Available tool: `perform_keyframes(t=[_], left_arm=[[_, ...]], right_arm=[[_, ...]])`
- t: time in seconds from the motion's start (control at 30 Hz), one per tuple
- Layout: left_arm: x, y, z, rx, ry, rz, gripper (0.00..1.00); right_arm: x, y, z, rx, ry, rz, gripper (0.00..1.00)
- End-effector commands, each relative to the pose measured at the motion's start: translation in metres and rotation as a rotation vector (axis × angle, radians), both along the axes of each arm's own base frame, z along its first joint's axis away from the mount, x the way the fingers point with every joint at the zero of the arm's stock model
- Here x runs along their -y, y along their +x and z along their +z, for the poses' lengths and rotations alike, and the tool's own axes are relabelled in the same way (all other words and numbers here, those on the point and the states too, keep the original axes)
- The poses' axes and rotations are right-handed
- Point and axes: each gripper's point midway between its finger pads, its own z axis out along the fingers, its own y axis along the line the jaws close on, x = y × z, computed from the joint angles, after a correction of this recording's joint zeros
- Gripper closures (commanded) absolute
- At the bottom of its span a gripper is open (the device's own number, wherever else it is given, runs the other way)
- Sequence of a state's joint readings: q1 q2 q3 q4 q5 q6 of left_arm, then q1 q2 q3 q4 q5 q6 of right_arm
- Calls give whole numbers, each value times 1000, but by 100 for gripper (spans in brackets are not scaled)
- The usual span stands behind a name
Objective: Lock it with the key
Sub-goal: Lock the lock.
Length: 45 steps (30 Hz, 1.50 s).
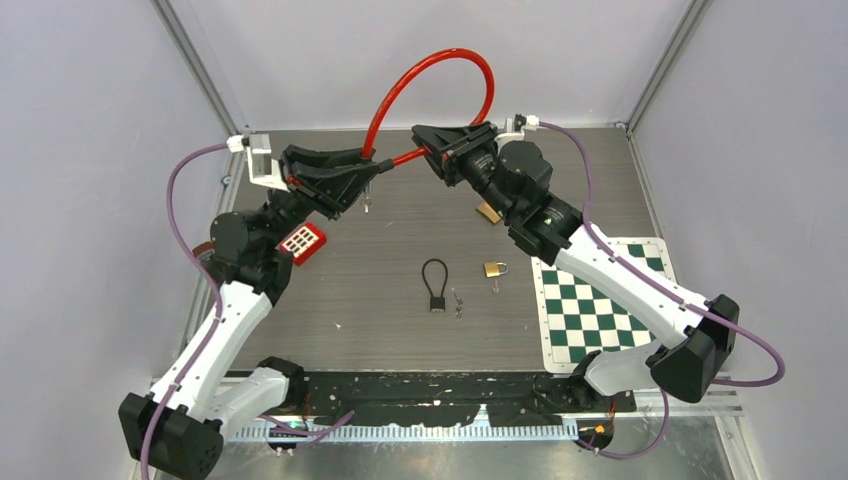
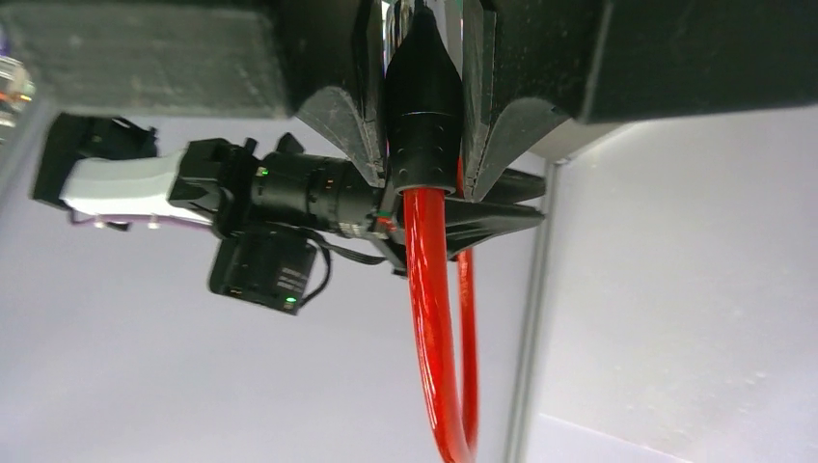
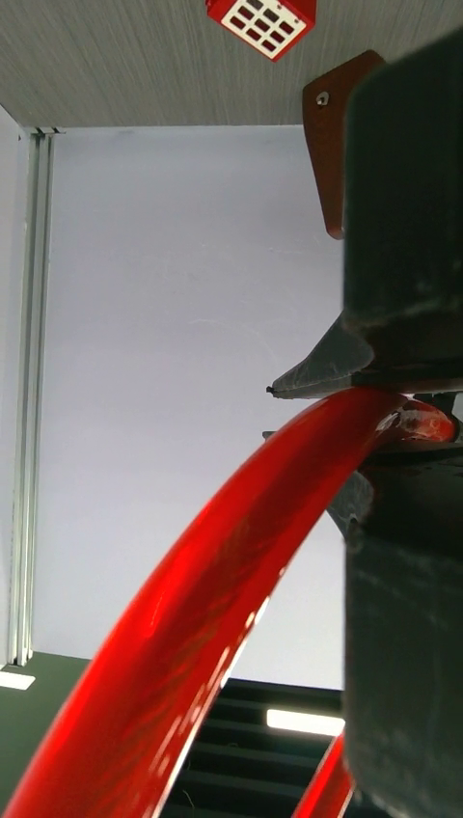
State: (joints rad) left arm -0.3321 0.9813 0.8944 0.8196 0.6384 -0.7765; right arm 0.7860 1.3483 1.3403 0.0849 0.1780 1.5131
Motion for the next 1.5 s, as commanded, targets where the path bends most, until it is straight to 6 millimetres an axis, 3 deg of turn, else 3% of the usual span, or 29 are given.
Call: perform_keyframes(t=[0.0, 0.23, 0.43, 0.53, 0.7, 0.8, 1.13, 1.3, 1.37, 1.4, 1.43, 1.47], left_arm=[[-11, 23, -20, -2, 19, 173, 100], [-27, 39, -26, -61, 3, 322, 100], [-11, 40, -27, -65, 37, 267, 100], [0, 32, -28, -39, 53, 188, 100], [12, 15, -21, 18, 49, 69, 100], [15, 14, -23, 15, 57, 45, 100], [6, 40, -42, -93, 125, 188, 100], [-1, 57, -80, -246, 253, 278, 100], [-6, 59, -100, -291, 308, 309, 100], [-8, 58, -113, -321, 336, 321, 100], [-12, 57, -122, -341, 355, 337, 100], [-14, 57, -131, -360, 376, 350, 100]], right_arm=[[-2, -31, 59, 130, 186, 104, 95], [2, -33, 65, 170, 179, 88, 95], [-16, -32, 60, 170, 95, 136, 95], [-27, -31, 57, 168, 68, 170, 95], [-29, -28, 51, 150, 69, 180, 95], [-31, -32, 54, 160, 81, 210, 95], [-28, -39, 64, 167, 147, 268, 95], [-46, -39, 25, 38, 176, 361, 95], [-56, -40, 0, -36, 189, 416, 95], [-63, -37, -23, -109, 198, 435, 95], [-66, -42, -28, -120, 215, 475, 95], [-72, -42, -51, -201, 226, 494, 95]])
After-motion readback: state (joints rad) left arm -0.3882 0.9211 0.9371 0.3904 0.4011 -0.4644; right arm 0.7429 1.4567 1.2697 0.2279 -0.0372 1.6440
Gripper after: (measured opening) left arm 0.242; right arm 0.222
